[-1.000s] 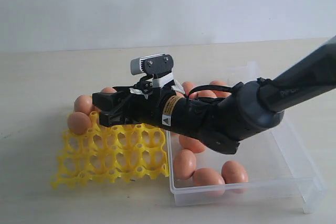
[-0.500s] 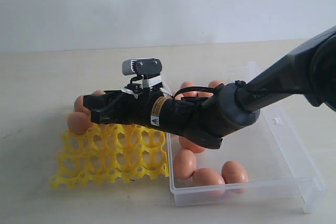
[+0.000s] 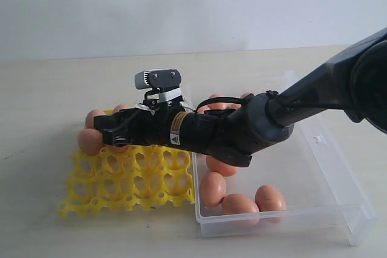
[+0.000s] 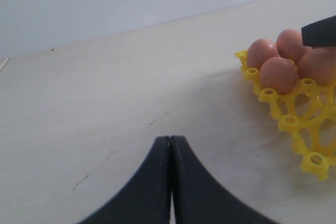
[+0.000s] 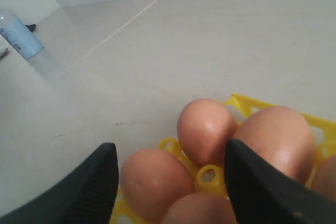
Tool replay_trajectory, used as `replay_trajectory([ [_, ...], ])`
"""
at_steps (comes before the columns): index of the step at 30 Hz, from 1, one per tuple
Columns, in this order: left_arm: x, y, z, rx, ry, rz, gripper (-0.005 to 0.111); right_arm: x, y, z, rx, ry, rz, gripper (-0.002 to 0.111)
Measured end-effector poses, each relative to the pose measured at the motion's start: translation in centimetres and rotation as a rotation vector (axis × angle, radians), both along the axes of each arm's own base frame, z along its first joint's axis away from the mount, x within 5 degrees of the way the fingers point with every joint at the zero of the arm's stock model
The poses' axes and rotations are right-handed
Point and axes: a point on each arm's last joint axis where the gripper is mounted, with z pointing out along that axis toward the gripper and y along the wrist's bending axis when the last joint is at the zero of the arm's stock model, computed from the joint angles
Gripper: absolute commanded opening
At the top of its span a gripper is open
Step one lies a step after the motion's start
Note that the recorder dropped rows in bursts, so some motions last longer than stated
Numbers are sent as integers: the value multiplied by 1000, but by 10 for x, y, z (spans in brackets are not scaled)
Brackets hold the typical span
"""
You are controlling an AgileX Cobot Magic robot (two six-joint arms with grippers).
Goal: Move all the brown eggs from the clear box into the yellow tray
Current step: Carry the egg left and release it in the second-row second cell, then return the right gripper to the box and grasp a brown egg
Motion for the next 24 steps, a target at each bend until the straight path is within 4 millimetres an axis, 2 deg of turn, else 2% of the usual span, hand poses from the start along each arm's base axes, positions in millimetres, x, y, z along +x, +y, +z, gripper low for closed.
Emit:
replay_trajectory([
  [2, 0, 0, 0, 0, 0, 0, 0, 0, 0, 1, 1, -1, 0, 53],
  [5, 0, 0, 0, 0, 0, 0, 0, 1, 0, 12, 1, -4, -6, 37],
  [10, 0, 0, 0, 0, 0, 0, 0, -2, -9, 71, -112, -36, -32, 1],
  [14, 0, 0, 0, 0, 0, 0, 0, -8, -41, 135, -358, -111, -184, 0],
  [15, 0, 0, 0, 0, 0, 0, 0, -12, -66, 158, -508, -94, -329, 0],
  [16, 0, 0, 0, 0, 0, 0, 0, -15, -77, 168, -567, -79, -387, 0],
  [17, 0, 0, 0, 0, 0, 0, 0, -23, -106, 180, -728, -1, -494, 0],
  [18, 0, 0, 0, 0, 0, 0, 0, -27, -119, 181, -813, 65, -521, 0],
  [19, 0, 0, 0, 0, 0, 0, 0, -35, -139, 176, -944, 213, -522, 0],
  [20, 0, 0, 0, 0, 0, 0, 0, -40, -145, 171, -985, 301, -503, 3],
  [22, 0, 0, 0, 0, 0, 0, 0, -56, -150, 152, -988, 525, -406, 15],
  [24, 0, 0, 0, 0, 0, 0, 0, -66, -151, 136, -952, 631, -368, 37],
])
